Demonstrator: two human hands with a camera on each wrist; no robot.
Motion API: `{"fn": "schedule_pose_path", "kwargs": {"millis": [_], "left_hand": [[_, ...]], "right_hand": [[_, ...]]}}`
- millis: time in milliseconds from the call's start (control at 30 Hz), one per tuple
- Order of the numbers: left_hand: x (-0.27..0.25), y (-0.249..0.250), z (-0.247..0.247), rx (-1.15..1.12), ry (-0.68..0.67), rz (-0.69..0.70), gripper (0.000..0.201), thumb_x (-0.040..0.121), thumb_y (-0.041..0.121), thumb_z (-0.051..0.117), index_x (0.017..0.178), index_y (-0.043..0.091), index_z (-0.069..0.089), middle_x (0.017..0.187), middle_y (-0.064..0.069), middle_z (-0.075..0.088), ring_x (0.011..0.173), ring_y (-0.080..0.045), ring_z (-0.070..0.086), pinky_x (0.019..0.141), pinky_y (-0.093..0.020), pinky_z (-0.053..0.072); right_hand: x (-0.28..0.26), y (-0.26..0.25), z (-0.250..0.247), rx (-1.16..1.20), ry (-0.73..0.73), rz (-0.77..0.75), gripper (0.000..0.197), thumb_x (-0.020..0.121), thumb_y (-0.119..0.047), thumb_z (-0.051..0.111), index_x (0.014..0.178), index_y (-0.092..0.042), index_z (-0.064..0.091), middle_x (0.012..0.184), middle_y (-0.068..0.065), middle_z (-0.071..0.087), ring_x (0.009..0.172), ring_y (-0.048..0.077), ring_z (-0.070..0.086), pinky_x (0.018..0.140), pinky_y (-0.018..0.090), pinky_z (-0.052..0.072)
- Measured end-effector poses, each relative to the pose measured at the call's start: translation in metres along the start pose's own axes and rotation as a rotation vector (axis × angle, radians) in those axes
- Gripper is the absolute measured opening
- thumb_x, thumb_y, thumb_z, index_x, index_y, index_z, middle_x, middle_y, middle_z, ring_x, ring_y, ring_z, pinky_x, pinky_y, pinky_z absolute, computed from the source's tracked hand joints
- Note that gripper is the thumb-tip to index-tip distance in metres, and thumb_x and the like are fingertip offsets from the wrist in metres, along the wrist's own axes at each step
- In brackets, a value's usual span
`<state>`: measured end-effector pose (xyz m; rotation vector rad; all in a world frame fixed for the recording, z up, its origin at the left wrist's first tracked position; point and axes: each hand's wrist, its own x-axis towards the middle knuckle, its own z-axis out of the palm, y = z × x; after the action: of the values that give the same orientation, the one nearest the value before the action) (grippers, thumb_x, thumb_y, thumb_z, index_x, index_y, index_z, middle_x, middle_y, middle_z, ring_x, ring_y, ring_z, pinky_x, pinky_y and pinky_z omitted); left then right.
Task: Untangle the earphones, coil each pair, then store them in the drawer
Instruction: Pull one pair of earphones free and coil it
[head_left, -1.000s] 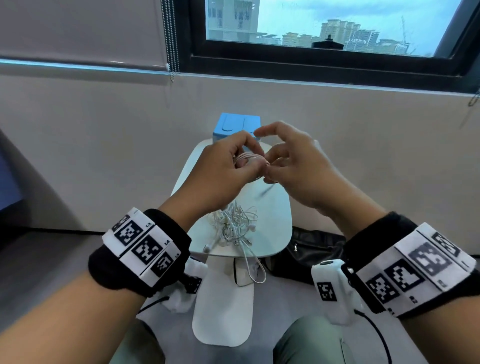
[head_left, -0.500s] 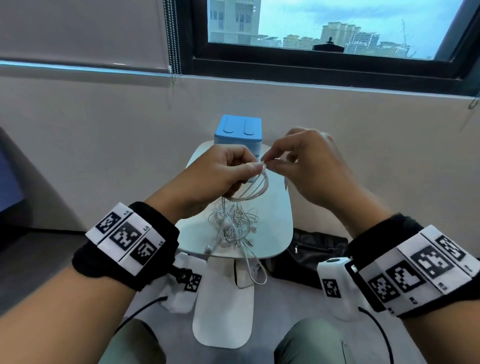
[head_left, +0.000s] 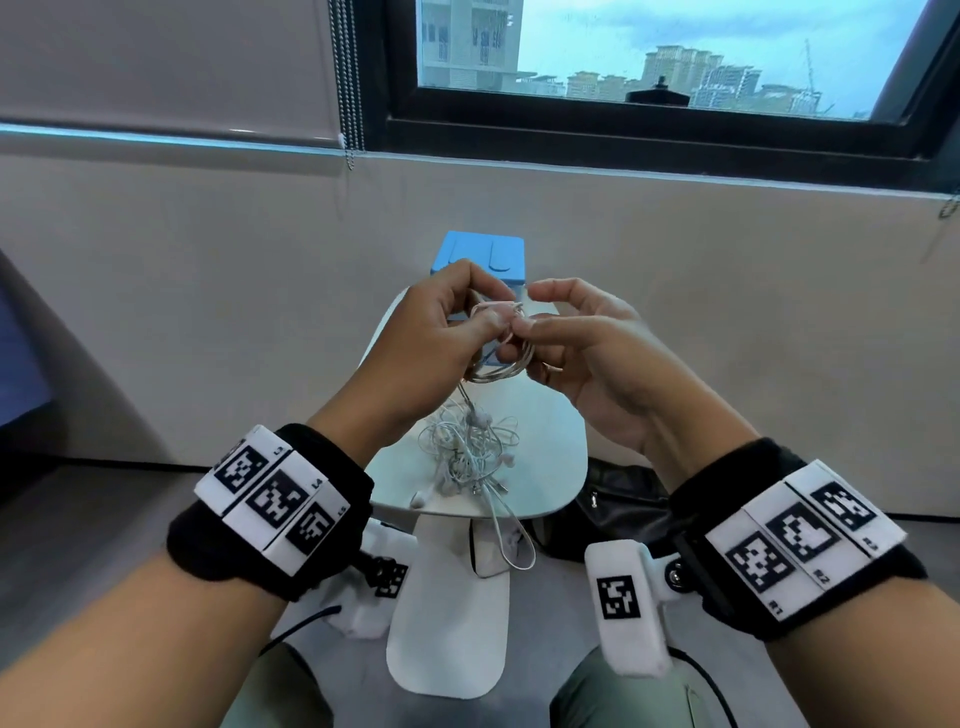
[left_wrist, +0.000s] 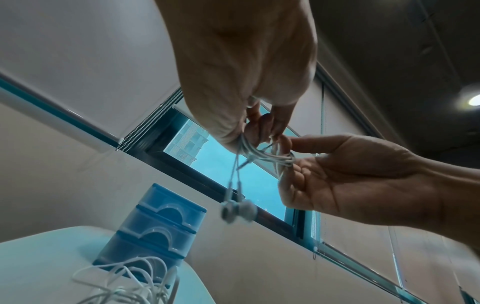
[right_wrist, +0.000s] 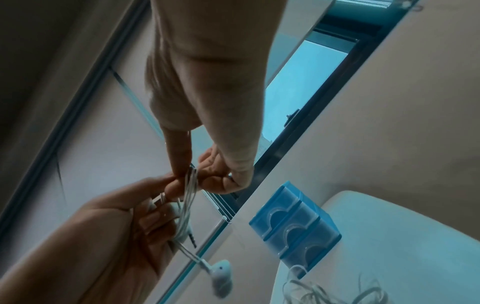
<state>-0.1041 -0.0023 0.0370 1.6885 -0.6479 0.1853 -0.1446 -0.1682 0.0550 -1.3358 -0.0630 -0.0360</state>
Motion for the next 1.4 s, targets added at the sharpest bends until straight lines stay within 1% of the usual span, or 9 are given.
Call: {"fn": "schedule_pose_path", "kwargs": {"millis": [167, 300, 433, 567, 800, 867, 1000, 1167, 1400], "left_hand": [[-0.003, 0.009, 0.001, -0.018, -0.119, -0.011, 0.018, 0.104, 0.011, 0.055, 0.113, 0.016, 0.07, 0.065, 0.014, 0.051, 0.055, -0.004, 0.05, 0.056, -0.019, 0.04], [0.001, 0.007, 0.0, 0.089, -0.13, -0.008, 0.007, 0.099, 0.024, 0.066, 0.102, 0.024, 0.072, 0.076, 0.009, 0.057, 0.063, -0.008, 0.056, 0.064, -0.03, 0.044], [0.006, 0.005, 0.003, 0.294, -0.099, 0.026, 0.006, 0.1, 0.026, 0.065, 0.096, 0.025, 0.069, 0.071, 0.025, 0.064, 0.066, 0.004, 0.059, 0.063, -0.014, 0.041], [0.013, 0.005, 0.007, 0.459, -0.052, 0.06, 0.01, 0.101, 0.026, 0.062, 0.095, 0.019, 0.068, 0.08, 0.015, 0.064, 0.069, 0.009, 0.057, 0.057, -0.008, 0.036], [0.013, 0.001, 0.002, 0.269, -0.123, -0.095, 0.028, 0.105, 0.028, 0.056, 0.087, 0.008, 0.064, 0.053, 0.014, 0.048, 0.049, -0.008, 0.042, 0.055, -0.029, 0.036], [0.012, 0.002, 0.004, 0.072, -0.138, -0.157, 0.029, 0.108, 0.024, 0.052, 0.087, 0.008, 0.062, 0.051, 0.009, 0.04, 0.045, -0.012, 0.034, 0.051, -0.029, 0.029], [0.009, 0.001, 0.012, -0.058, -0.073, -0.164, 0.026, 0.108, 0.021, 0.05, 0.087, 0.009, 0.058, 0.052, 0.008, 0.039, 0.045, -0.009, 0.031, 0.049, -0.027, 0.027], [0.008, -0.01, 0.015, -0.027, 0.07, -0.116, 0.026, 0.104, 0.029, 0.057, 0.085, 0.013, 0.056, 0.056, 0.01, 0.051, 0.046, -0.007, 0.042, 0.052, -0.026, 0.033], [0.009, -0.012, 0.006, 0.059, 0.137, -0.055, 0.022, 0.102, 0.026, 0.063, 0.084, 0.016, 0.066, 0.069, 0.01, 0.065, 0.049, 0.0, 0.052, 0.057, -0.022, 0.04]], "right_hand": [[-0.005, -0.008, -0.006, 0.035, -0.157, 0.069, 0.036, 0.078, -0.004, 0.067, 0.111, -0.017, 0.058, 0.082, 0.004, 0.066, 0.072, 0.017, 0.061, 0.069, 0.031, 0.037], [-0.005, -0.01, -0.012, -0.24, -0.146, -0.014, 0.047, 0.087, 0.008, 0.068, 0.127, -0.009, 0.052, 0.087, 0.006, 0.068, 0.083, 0.022, 0.066, 0.081, 0.036, 0.046], [-0.003, -0.009, -0.012, -0.645, -0.091, -0.179, 0.047, 0.09, 0.002, 0.073, 0.125, -0.018, 0.05, 0.082, 0.013, 0.062, 0.075, 0.026, 0.066, 0.08, 0.036, 0.059], [0.0, -0.007, -0.006, -0.864, 0.02, -0.337, 0.036, 0.092, 0.0, 0.07, 0.117, -0.022, 0.057, 0.089, 0.012, 0.072, 0.072, 0.028, 0.075, 0.067, 0.043, 0.065], [0.001, -0.01, -0.015, -1.346, 0.204, -0.539, 0.006, 0.092, -0.027, 0.072, 0.09, -0.032, 0.074, 0.102, -0.011, 0.071, 0.105, 0.018, 0.058, 0.088, 0.039, 0.043], [0.0, -0.005, -0.017, -1.307, 0.275, -0.578, 0.005, 0.09, -0.032, 0.075, 0.086, -0.035, 0.074, 0.103, -0.016, 0.062, 0.104, 0.014, 0.049, 0.083, 0.035, 0.033], [0.008, 0.008, -0.012, -0.803, 0.263, -0.401, 0.006, 0.086, -0.016, 0.08, 0.083, -0.02, 0.078, 0.081, -0.004, 0.074, 0.073, 0.014, 0.067, 0.069, 0.033, 0.054], [0.006, 0.007, 0.001, -0.069, 0.13, -0.091, 0.01, 0.089, 0.009, 0.066, 0.099, 0.01, 0.067, 0.091, 0.028, 0.072, 0.081, 0.036, 0.073, 0.089, 0.048, 0.059], [0.008, 0.002, 0.006, 0.044, 0.104, 0.043, 0.036, 0.088, 0.006, 0.068, 0.111, -0.016, 0.05, 0.079, 0.008, 0.073, 0.063, 0.017, 0.068, 0.067, 0.031, 0.044]]}}
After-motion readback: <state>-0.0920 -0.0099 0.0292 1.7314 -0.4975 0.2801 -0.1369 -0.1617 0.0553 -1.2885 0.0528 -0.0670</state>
